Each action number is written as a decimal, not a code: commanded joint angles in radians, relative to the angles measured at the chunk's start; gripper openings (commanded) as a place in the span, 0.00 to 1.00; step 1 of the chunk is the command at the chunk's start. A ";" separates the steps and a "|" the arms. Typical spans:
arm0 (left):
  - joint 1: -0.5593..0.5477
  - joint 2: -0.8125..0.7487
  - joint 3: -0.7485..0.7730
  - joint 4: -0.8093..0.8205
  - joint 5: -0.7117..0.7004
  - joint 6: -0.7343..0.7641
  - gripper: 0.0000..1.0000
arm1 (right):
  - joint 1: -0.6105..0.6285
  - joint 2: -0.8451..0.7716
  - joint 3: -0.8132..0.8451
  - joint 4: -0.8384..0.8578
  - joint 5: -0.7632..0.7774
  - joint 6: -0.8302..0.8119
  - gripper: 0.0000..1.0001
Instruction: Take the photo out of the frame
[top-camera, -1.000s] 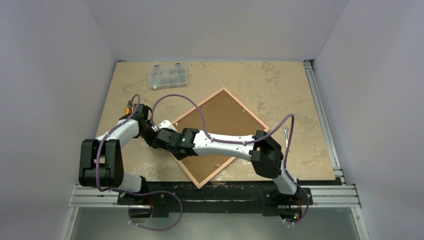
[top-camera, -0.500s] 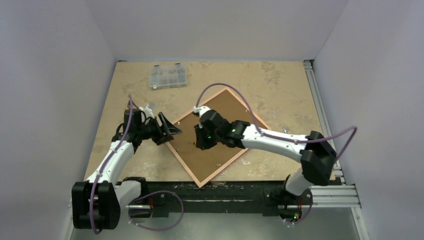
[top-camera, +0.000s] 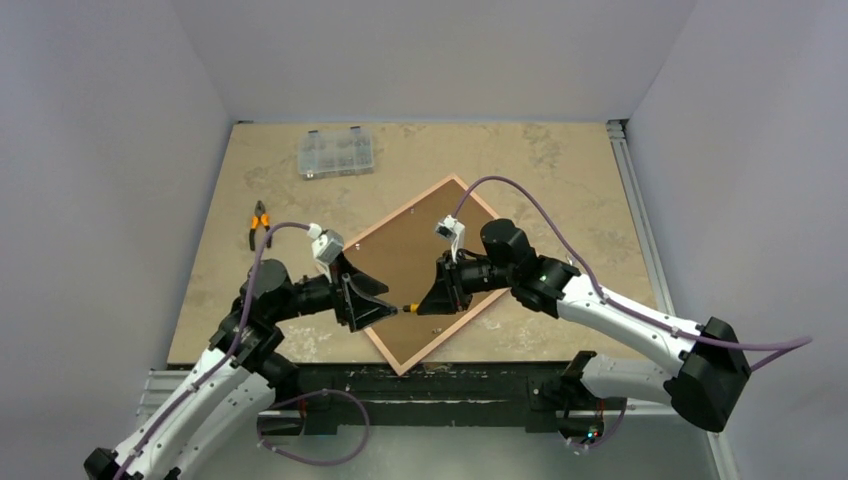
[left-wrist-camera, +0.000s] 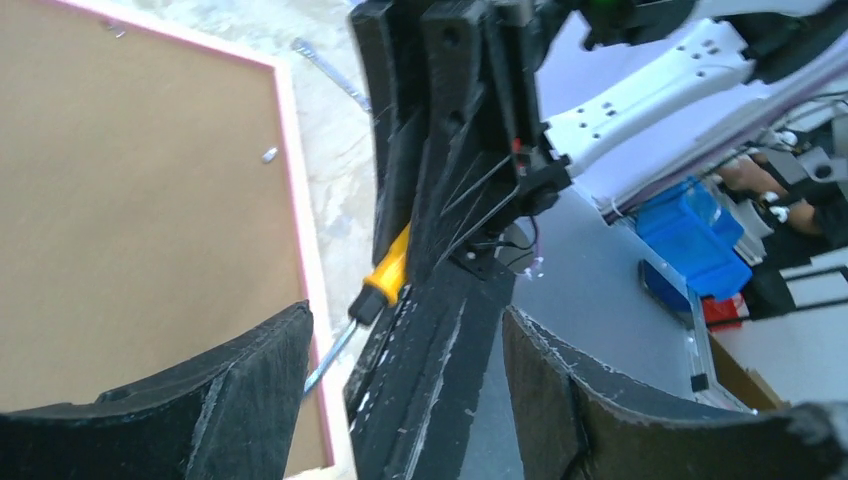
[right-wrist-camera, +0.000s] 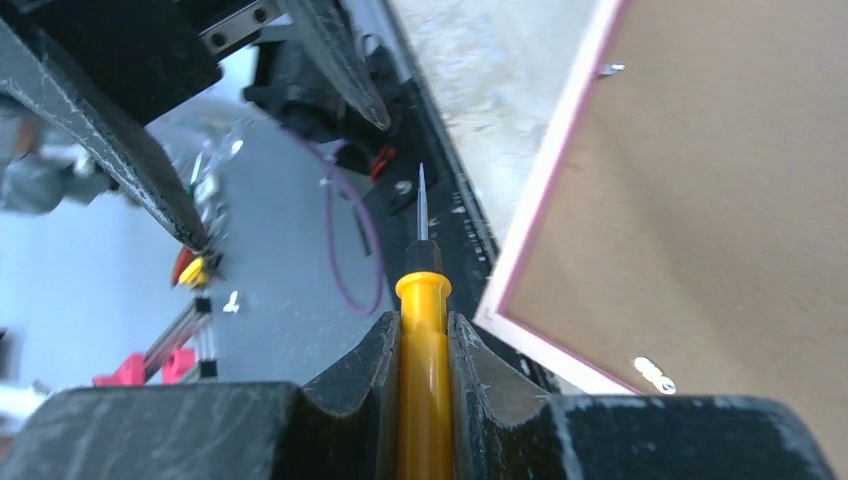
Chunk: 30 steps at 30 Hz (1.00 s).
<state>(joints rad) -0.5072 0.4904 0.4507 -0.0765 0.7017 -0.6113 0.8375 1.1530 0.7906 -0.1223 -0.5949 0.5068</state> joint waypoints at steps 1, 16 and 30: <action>-0.115 0.100 0.128 -0.064 -0.046 0.196 0.68 | 0.000 -0.010 -0.002 0.057 -0.227 -0.052 0.00; -0.477 0.405 0.407 -0.529 -0.234 0.685 0.60 | 0.003 -0.077 -0.005 0.082 -0.325 -0.022 0.00; -0.477 0.354 0.334 -0.343 -0.316 0.471 0.00 | 0.005 -0.112 -0.095 0.416 -0.010 0.336 0.44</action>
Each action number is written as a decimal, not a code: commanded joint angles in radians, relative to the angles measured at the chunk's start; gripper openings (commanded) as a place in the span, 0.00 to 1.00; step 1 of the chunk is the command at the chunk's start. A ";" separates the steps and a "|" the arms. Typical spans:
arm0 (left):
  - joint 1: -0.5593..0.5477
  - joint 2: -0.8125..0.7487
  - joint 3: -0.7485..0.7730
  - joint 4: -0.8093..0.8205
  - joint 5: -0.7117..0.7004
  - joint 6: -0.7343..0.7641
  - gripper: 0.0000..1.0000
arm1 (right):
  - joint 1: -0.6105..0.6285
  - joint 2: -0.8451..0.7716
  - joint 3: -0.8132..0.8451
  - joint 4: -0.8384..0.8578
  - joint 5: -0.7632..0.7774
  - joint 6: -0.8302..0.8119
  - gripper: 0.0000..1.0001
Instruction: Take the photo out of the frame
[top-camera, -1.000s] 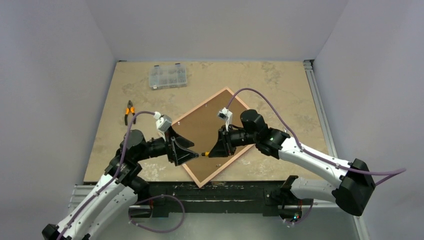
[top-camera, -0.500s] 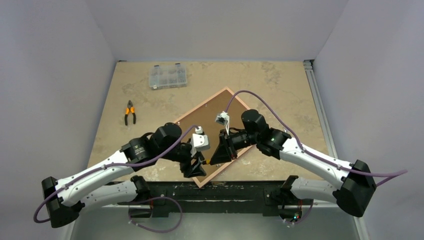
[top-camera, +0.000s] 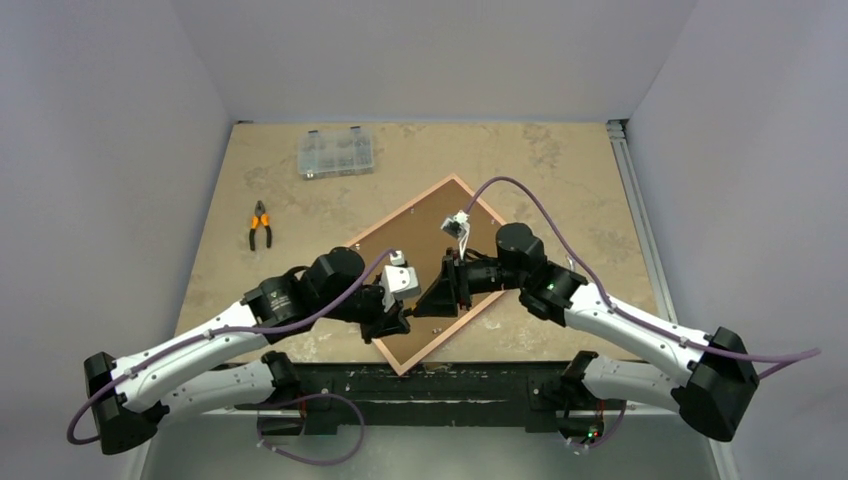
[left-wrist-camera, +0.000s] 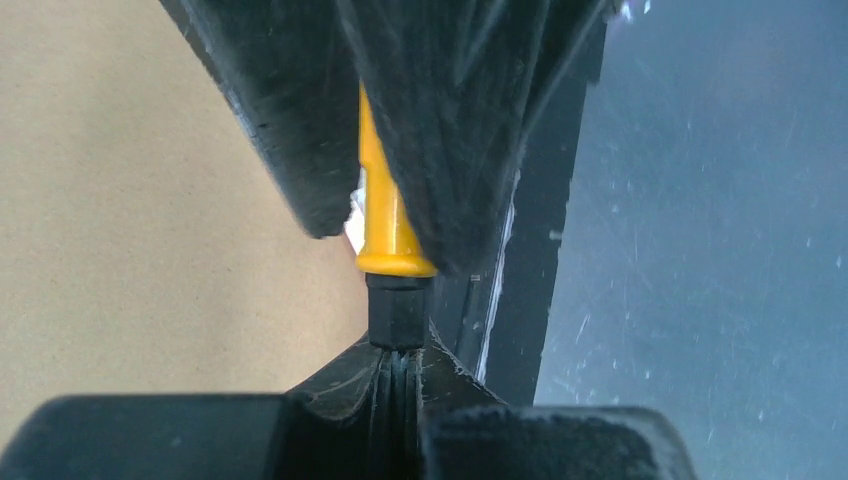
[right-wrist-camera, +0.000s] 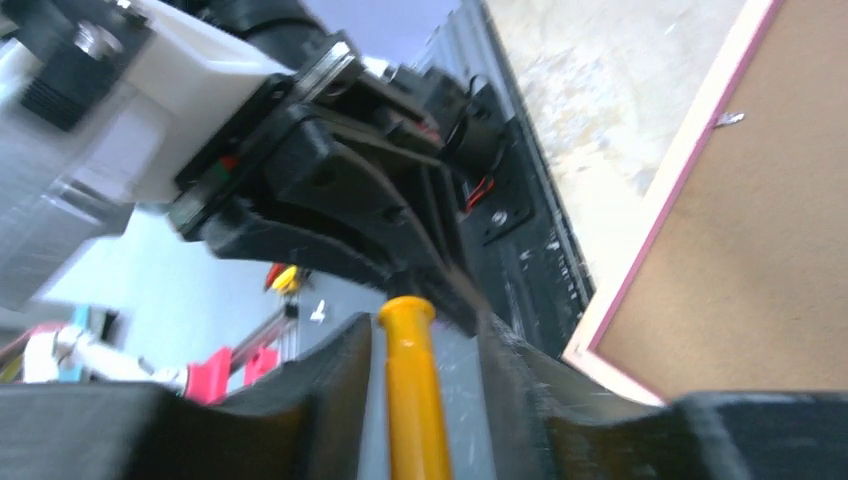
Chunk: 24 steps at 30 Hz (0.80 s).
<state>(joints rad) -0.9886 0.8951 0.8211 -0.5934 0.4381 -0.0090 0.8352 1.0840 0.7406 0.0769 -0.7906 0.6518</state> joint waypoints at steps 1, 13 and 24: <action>0.005 -0.057 -0.052 0.200 -0.059 -0.158 0.00 | 0.007 -0.054 -0.060 0.241 0.224 0.220 0.51; 0.070 -0.070 -0.132 0.383 -0.020 -0.343 0.00 | 0.012 -0.050 -0.070 0.276 0.347 0.234 0.66; 0.185 -0.073 -0.209 0.553 0.140 -0.499 0.00 | 0.027 -0.023 -0.149 0.460 0.436 0.294 0.55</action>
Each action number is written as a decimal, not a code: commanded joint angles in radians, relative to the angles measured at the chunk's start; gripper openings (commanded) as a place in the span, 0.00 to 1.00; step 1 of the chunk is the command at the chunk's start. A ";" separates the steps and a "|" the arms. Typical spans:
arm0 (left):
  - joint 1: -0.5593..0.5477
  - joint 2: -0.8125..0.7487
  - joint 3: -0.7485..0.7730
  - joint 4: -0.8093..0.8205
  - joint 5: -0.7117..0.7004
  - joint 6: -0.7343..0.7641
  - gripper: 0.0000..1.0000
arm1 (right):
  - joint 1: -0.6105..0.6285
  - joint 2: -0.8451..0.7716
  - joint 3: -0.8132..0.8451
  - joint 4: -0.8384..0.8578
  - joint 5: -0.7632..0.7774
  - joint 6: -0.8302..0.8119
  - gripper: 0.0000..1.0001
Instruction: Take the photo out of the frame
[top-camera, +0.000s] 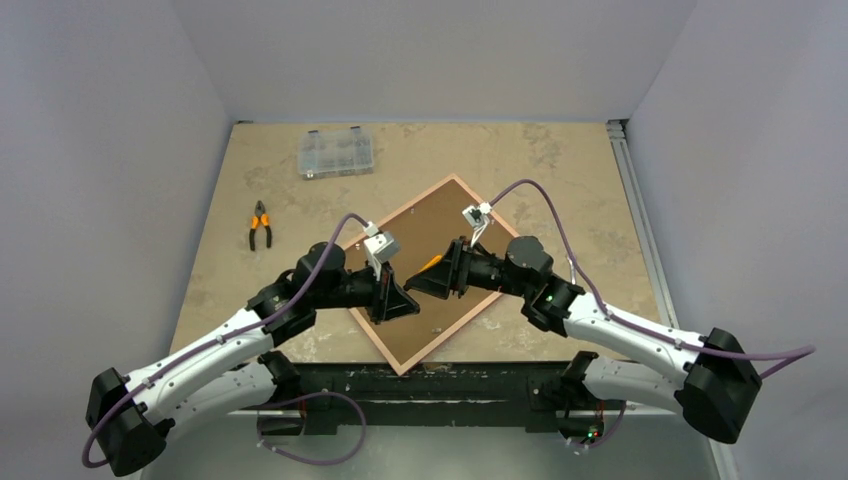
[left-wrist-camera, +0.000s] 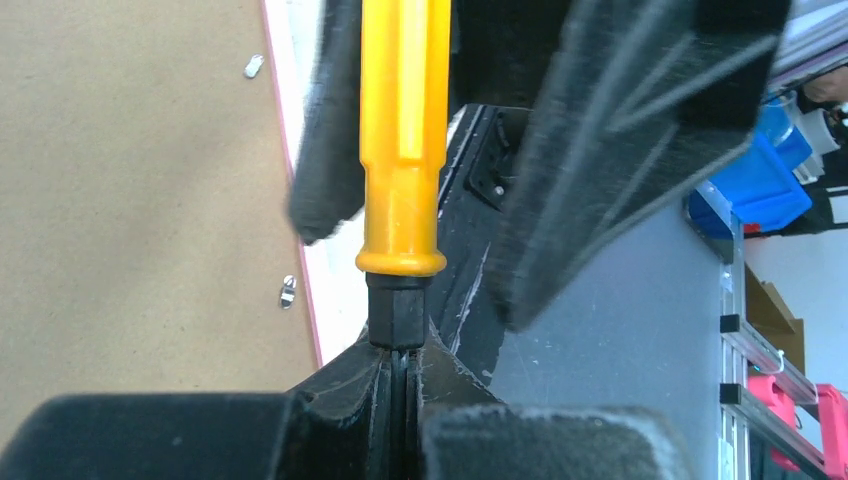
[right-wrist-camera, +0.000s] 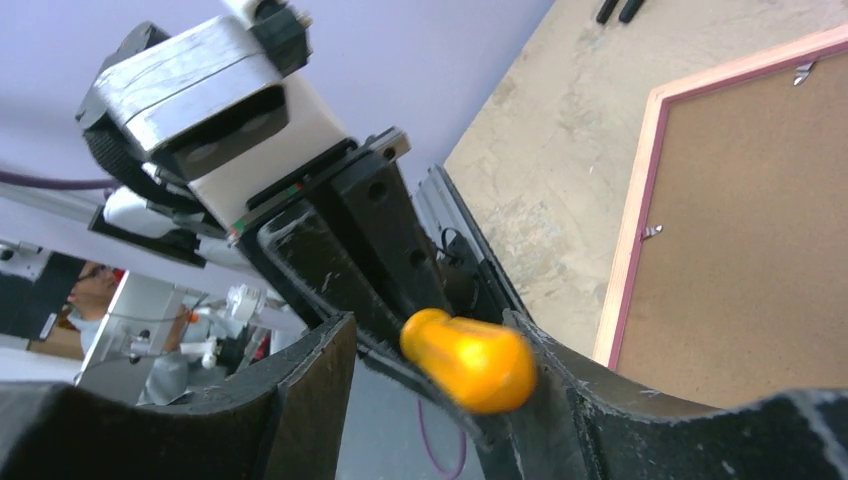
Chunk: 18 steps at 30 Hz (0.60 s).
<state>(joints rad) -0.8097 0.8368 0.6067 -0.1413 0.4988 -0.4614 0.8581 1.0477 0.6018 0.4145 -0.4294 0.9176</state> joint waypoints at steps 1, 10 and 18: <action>0.006 -0.018 0.003 0.102 0.083 -0.046 0.00 | 0.003 0.021 -0.008 0.128 0.091 0.030 0.56; 0.021 -0.032 0.005 0.082 0.073 -0.043 0.00 | 0.004 0.129 0.036 0.216 0.046 0.058 0.12; 0.076 -0.078 0.090 -0.164 -0.229 -0.138 0.73 | 0.006 0.143 0.077 -0.026 0.291 -0.063 0.00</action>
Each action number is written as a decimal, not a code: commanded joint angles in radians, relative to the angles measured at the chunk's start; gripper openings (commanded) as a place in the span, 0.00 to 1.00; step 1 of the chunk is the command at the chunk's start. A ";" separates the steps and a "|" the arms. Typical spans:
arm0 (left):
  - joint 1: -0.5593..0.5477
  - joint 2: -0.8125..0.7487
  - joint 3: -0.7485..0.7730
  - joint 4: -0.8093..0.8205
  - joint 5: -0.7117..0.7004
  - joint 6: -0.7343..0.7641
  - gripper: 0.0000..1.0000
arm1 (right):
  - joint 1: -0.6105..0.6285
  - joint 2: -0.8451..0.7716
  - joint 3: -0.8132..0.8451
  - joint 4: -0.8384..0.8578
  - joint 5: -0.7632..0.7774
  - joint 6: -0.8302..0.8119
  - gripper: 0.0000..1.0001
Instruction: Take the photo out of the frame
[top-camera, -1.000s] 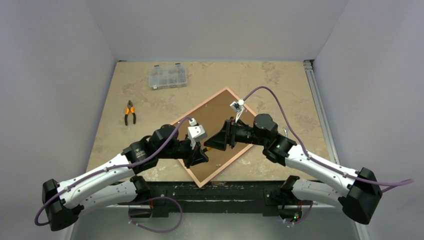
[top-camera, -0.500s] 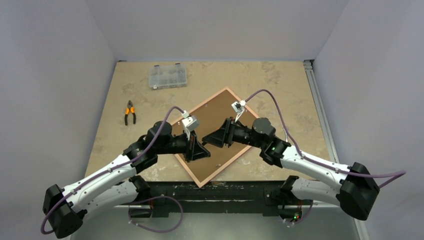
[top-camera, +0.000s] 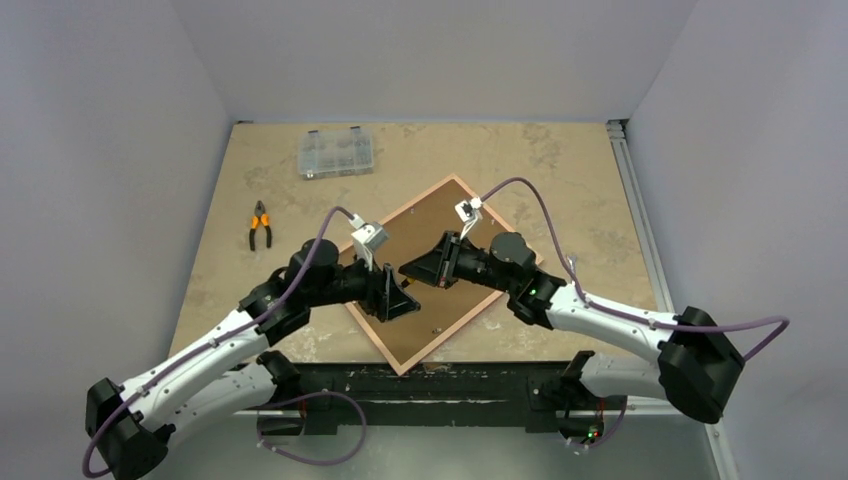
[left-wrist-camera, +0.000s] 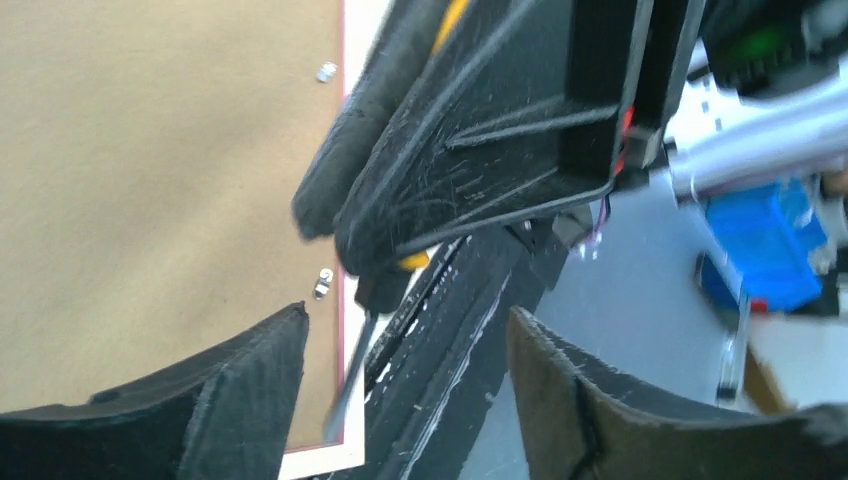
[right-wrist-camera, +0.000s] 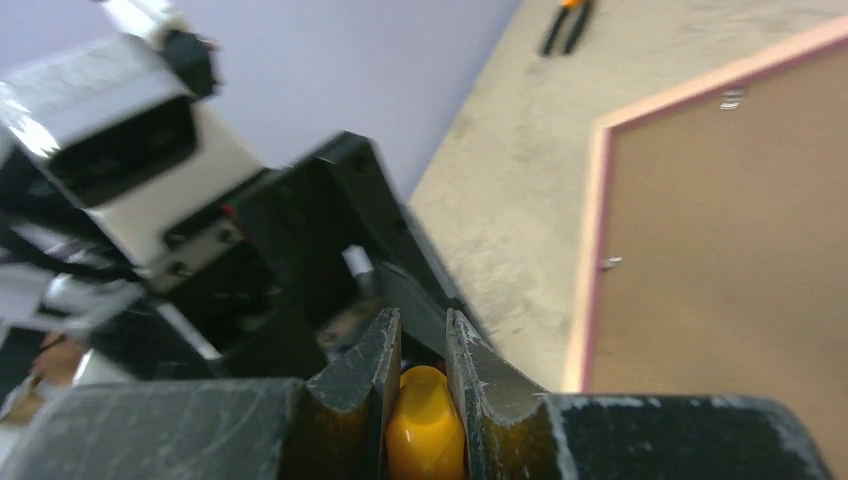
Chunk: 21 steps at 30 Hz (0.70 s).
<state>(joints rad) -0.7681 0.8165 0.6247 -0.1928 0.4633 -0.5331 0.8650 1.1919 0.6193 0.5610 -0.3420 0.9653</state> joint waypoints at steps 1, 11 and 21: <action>0.048 -0.081 0.078 -0.160 -0.253 -0.082 0.80 | -0.001 0.005 0.080 -0.237 0.257 -0.134 0.00; 0.429 -0.080 0.064 -0.536 -0.439 -0.255 0.91 | 0.097 0.279 0.312 -0.330 0.433 -0.320 0.00; 0.612 0.203 -0.038 -0.359 -0.213 -0.341 0.71 | 0.188 0.533 0.493 -0.278 0.456 -0.489 0.00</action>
<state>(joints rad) -0.1787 0.9714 0.5900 -0.6346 0.1772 -0.8204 1.0424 1.6871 1.0355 0.2356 0.0883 0.5823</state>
